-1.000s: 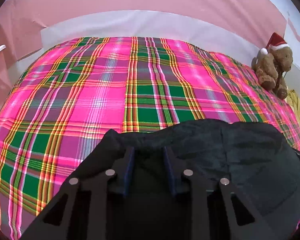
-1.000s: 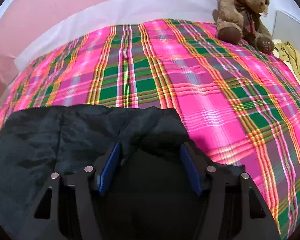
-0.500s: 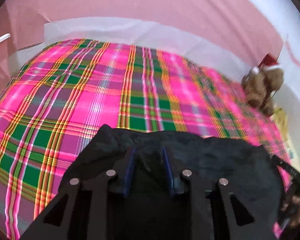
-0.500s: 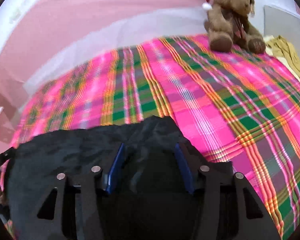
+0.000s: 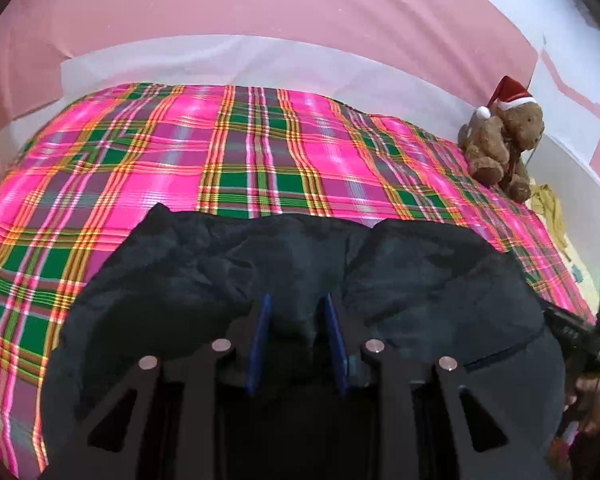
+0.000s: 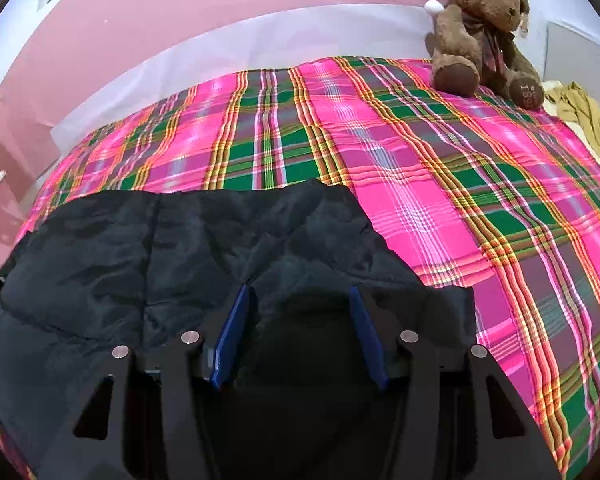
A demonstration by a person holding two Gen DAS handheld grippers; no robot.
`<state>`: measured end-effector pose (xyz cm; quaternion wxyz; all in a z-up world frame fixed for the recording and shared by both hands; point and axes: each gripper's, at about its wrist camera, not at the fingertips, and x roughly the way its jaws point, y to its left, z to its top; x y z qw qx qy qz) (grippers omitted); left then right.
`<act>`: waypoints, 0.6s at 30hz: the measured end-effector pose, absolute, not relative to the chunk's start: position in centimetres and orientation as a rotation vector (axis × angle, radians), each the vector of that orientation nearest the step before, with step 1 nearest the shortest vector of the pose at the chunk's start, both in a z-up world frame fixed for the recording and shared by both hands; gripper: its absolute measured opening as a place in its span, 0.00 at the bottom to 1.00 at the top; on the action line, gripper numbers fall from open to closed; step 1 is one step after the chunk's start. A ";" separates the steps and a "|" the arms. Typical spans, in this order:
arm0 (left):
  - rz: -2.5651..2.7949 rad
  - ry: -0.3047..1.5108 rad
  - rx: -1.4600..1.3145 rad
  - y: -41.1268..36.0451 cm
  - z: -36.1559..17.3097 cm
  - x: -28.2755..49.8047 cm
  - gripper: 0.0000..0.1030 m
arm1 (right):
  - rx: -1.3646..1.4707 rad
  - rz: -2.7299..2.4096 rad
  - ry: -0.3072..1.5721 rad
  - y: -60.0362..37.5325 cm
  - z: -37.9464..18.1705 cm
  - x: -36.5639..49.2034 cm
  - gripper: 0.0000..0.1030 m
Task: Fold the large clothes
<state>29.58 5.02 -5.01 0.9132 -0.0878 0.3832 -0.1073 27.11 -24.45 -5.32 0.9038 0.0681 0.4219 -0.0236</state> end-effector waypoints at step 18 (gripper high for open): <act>-0.282 0.807 -0.215 5.2 -5.7 30.4 0.24 | 0.140 -0.056 0.857 -24.5 -6.0 27.5 0.51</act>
